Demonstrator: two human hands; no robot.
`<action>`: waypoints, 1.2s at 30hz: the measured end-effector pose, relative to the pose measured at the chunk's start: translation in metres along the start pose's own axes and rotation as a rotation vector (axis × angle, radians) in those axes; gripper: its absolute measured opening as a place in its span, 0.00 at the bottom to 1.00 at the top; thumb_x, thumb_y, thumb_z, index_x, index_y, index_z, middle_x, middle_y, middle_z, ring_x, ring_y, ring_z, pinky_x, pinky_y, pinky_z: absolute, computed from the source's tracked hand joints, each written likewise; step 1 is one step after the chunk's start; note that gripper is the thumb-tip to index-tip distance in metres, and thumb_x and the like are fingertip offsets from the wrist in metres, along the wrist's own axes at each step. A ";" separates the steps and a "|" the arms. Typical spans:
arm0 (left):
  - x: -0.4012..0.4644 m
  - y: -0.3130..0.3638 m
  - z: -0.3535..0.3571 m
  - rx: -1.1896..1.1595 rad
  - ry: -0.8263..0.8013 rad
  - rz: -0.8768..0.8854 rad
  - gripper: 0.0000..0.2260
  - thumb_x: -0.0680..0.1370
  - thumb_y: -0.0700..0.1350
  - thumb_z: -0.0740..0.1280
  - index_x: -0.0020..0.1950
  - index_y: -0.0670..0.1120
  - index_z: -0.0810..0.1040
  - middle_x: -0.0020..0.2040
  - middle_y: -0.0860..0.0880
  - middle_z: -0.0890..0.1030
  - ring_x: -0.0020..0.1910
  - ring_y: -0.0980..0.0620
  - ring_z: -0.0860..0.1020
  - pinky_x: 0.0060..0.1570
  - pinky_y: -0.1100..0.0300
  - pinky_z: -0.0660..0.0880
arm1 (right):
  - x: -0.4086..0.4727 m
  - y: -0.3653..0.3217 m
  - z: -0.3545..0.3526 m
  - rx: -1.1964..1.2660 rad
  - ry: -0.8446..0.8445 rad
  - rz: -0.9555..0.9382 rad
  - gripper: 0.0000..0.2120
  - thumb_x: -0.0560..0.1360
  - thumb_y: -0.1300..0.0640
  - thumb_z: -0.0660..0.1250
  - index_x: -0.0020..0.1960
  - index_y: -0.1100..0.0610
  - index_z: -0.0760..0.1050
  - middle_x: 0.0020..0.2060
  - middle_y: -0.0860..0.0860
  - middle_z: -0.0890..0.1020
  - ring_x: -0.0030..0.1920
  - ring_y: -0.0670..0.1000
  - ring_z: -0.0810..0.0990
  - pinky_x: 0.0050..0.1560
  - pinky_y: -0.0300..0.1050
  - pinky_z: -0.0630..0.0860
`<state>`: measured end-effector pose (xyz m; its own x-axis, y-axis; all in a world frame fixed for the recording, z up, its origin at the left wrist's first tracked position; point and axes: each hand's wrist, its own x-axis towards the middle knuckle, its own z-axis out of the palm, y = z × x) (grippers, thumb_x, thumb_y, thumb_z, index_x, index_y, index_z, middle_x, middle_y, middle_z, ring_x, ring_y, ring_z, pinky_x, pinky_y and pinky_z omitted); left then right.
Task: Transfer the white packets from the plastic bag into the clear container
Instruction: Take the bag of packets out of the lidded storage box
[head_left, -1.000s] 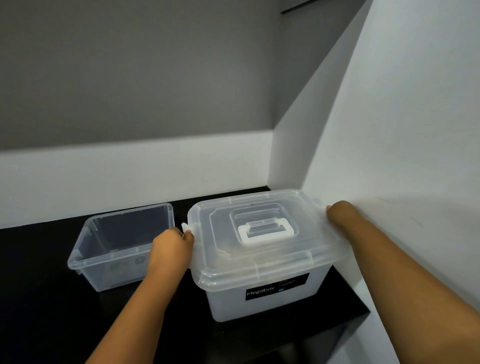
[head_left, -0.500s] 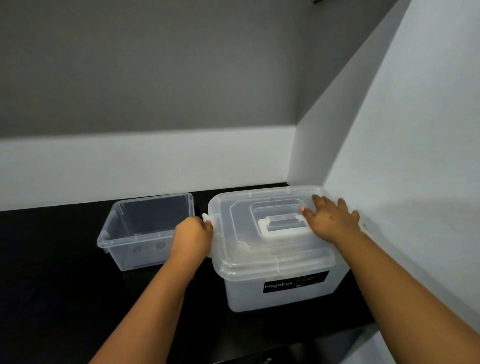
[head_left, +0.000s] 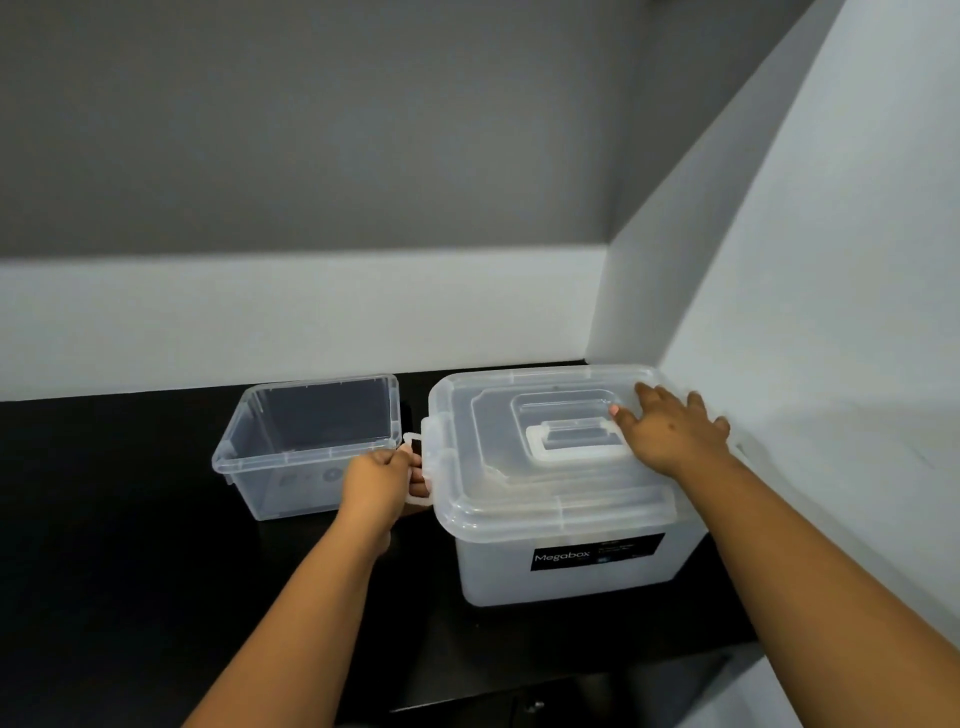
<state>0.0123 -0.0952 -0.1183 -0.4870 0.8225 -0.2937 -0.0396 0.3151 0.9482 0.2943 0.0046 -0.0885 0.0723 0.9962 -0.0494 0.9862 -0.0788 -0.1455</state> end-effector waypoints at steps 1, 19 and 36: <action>0.001 -0.002 -0.001 -0.009 -0.017 -0.026 0.10 0.82 0.41 0.58 0.49 0.39 0.78 0.43 0.39 0.82 0.37 0.45 0.82 0.28 0.58 0.78 | 0.000 0.000 -0.001 0.008 0.000 0.000 0.33 0.78 0.33 0.43 0.78 0.47 0.51 0.78 0.49 0.55 0.78 0.60 0.48 0.73 0.66 0.49; -0.015 0.027 0.024 0.565 0.105 0.239 0.20 0.72 0.57 0.69 0.52 0.41 0.77 0.50 0.43 0.79 0.43 0.44 0.78 0.37 0.55 0.74 | -0.030 0.029 -0.025 0.245 0.061 0.309 0.22 0.80 0.43 0.54 0.64 0.57 0.73 0.62 0.56 0.76 0.62 0.60 0.74 0.62 0.55 0.71; -0.011 0.069 -0.034 0.238 0.266 0.365 0.11 0.71 0.49 0.72 0.36 0.45 0.74 0.38 0.45 0.77 0.39 0.45 0.76 0.42 0.54 0.75 | -0.027 -0.028 -0.090 0.404 0.325 0.113 0.20 0.78 0.47 0.59 0.64 0.58 0.74 0.59 0.60 0.79 0.58 0.64 0.76 0.57 0.55 0.76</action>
<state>-0.0144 -0.0990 -0.0458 -0.6388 0.7597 0.1216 0.3593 0.1548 0.9203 0.2782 -0.0169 0.0055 0.2802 0.9359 0.2132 0.8384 -0.1305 -0.5292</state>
